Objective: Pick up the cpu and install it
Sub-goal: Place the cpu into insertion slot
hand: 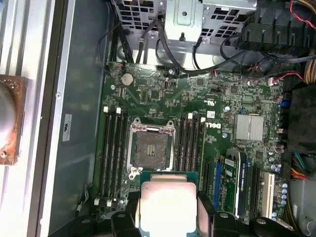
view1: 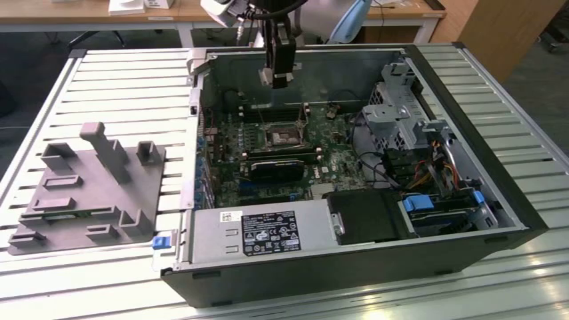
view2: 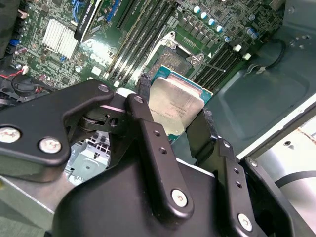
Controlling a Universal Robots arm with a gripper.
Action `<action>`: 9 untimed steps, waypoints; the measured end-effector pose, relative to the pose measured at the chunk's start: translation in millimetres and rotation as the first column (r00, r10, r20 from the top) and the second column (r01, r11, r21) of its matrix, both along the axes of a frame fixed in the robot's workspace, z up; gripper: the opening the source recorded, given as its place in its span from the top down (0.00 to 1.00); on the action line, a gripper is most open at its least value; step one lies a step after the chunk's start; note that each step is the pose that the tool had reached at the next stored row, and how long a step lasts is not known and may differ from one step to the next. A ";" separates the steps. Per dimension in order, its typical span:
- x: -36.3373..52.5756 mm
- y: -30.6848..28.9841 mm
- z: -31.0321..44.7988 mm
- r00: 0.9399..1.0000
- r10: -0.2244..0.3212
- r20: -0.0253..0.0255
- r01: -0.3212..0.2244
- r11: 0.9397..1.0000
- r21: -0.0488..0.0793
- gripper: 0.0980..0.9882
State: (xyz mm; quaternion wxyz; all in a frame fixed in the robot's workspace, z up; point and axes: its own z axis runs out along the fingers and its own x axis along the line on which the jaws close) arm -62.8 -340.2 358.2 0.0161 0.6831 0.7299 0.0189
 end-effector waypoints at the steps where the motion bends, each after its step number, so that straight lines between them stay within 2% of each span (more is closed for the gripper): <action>1: 0.0 0.0 -0.8 1.000 0.000 0.001 0.000 1.000 0.000 0.50; 5: 0.0 0.0 -4.6 1.000 0.000 0.002 0.000 1.000 -0.007 0.50; 9: 0.0 0.0 -10.1 1.000 0.000 0.005 0.000 1.000 -0.010 0.50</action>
